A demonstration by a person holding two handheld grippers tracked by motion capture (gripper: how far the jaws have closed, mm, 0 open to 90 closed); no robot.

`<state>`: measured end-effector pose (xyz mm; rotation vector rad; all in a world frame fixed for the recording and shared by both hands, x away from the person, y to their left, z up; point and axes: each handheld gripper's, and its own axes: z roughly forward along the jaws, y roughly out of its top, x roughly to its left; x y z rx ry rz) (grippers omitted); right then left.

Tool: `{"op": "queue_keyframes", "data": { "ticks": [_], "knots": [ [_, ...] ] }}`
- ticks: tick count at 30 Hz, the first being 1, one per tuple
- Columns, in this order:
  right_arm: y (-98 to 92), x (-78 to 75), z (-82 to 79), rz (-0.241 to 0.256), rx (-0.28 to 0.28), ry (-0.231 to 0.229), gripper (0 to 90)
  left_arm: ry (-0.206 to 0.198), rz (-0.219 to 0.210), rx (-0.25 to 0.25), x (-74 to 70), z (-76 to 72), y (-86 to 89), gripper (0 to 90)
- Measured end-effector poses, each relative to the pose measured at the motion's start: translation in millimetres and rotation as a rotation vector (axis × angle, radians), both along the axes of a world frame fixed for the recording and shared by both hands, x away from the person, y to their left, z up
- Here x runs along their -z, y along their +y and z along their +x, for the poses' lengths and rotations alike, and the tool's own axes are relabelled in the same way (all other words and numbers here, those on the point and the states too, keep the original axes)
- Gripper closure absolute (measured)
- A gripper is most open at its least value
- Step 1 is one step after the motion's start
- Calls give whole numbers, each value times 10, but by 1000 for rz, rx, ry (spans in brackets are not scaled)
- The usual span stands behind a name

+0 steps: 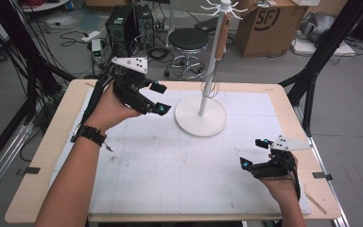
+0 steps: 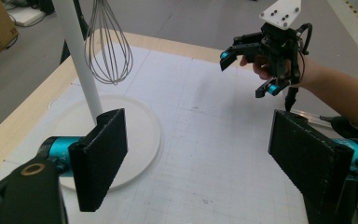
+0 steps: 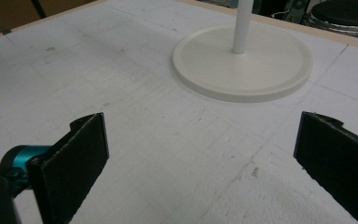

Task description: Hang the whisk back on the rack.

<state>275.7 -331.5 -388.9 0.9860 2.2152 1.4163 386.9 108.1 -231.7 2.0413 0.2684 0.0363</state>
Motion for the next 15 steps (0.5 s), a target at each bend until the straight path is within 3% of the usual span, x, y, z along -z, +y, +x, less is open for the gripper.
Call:
{"op": "queue_keyframes", "data": {
  "ticks": [2,6,11,15],
  "knots": [
    [9,0,2,-1,-1,-2,18,-6,-19,-4,10,-42,18,197],
    [21,1,7,-2,-3,-1,17,-18,-1,-3,22,-122,29,184],
    [14,-2,5,0,-3,2,17,-21,-19,-6,62,-196,68,176],
    [6,-3,4,2,-1,0,17,-21,-4,-9,117,-243,111,168]
  ]
}}
